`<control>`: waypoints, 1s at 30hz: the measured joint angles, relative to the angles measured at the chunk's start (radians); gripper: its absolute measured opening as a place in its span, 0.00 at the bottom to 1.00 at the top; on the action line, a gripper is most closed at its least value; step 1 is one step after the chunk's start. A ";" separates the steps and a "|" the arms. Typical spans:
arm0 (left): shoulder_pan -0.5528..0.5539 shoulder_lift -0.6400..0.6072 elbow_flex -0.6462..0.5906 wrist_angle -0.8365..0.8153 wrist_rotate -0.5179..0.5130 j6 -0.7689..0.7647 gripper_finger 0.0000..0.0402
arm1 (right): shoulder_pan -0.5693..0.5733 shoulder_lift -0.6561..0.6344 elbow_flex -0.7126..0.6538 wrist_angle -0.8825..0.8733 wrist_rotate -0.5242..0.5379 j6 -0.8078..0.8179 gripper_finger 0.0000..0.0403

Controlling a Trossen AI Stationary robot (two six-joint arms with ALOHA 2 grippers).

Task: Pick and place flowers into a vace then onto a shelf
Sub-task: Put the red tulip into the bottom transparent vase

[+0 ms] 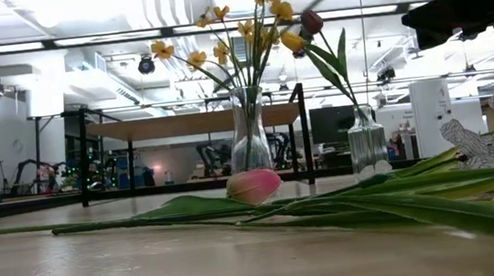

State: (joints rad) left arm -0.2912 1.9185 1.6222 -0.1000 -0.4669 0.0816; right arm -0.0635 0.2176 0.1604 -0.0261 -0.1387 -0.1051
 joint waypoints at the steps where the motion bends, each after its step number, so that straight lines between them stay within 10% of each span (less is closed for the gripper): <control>1: -0.004 -0.008 -0.003 0.022 -0.027 0.013 0.00 | 0.000 0.000 0.000 0.000 0.000 0.000 0.14; 7: -0.012 -0.045 -0.103 0.296 -0.196 0.159 0.00 | 0.000 0.000 0.000 0.000 0.000 -0.001 0.14; 16: -0.010 -0.174 -0.441 0.934 -0.192 0.398 0.00 | 0.000 0.000 0.000 0.000 0.000 -0.003 0.14; 30: 0.061 -0.329 -0.827 1.447 -0.047 0.464 0.00 | 0.000 0.000 0.000 0.001 0.000 -0.007 0.14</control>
State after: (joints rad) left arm -0.2303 1.5898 0.7952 1.3468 -0.5135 0.5453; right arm -0.0635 0.2175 0.1600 -0.0254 -0.1387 -0.1123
